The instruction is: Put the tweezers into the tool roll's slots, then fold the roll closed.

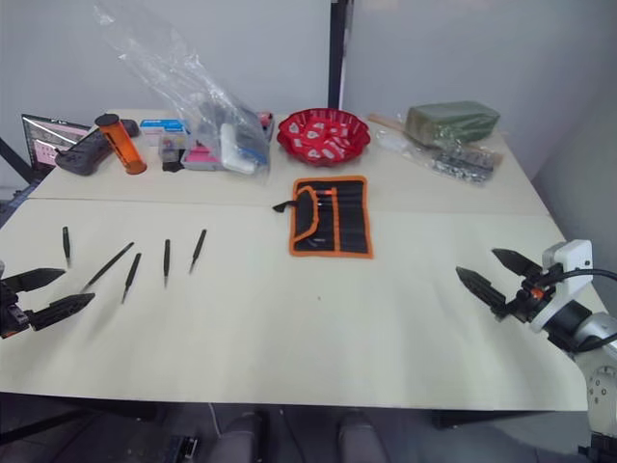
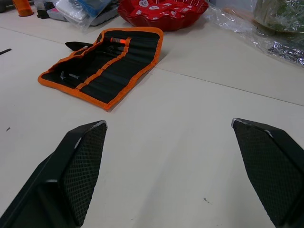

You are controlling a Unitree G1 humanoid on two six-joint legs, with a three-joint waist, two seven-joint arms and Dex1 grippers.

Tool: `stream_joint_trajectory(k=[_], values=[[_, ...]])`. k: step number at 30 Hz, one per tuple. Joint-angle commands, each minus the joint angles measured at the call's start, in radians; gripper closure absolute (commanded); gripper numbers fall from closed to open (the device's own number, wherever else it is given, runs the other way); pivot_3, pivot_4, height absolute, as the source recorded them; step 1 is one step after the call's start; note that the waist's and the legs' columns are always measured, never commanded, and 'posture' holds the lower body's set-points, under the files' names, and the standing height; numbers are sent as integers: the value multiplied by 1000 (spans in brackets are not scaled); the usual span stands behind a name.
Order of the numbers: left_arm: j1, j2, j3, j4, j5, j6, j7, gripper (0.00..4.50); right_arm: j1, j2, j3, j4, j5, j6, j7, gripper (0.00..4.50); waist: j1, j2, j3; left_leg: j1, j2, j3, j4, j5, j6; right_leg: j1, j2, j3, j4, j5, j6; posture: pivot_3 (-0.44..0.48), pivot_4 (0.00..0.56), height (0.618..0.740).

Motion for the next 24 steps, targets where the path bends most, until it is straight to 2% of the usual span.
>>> stream_joint_trajectory(k=[1, 7, 10, 13, 16, 22, 24], values=[[-19, 15, 26, -14, -6, -16, 16, 0, -14, -17, -14, -1, 7, -26, 20, 39, 0, 0, 0, 0, 0, 0, 0, 0, 0, 0, 0, 0, 0, 0, 0, 0, 150, 729], [18, 15, 79, -104, -77, 64, -5, 0, -99, -31, 60, 12, 7, 2, 48, 39, -8, 0, 0, 0, 0, 0, 0, 0, 0, 0, 0, 0, 0, 0, 0, 0, 150, 729], [51, -15, 133, -244, -160, 152, 21, 0, -221, -15, 188, 9, -26, 46, 20, 39, -15, 0, 0, 0, 1, 0, 0, 0, 0, 0, 0, 0, 0, 0, 0, 0, 150, 729], [101, -67, 157, -412, -209, 233, 99, 0, -349, 37, 274, 11, 33, 167, 2, 39, -13, 0, 0, 1, 1, 1, 0, 0, 0, -1, 1, 0, 1, 1, -1, 0, 150, 729], [149, -124, 165, -600, -258, 298, 183, 0, -448, 104, 369, 22, -8, 187, -40, 39, -9, 0, 0, 0, 1, 0, 0, 0, 0, 0, 1, 0, 1, 1, -2, 0, 150, 729], [196, -219, 160, -789, -308, 342, 312, 0, -615, 264, 562, 153, -233, 174, -252, 39, -2, -2, 0, -1, 0, -1, 1, 0, 0, 0, 1, 0, 0, 3, -3, 0, 150, 729], [222, -241, 143, -831, -309, 343, 339, 0, -659, 311, 611, 215, -275, 174, -268, 39, -6, -2, 0, -1, 0, -1, 1, 0, 0, 0, 0, 0, 0, 4, -6, 0, 150, 729]])
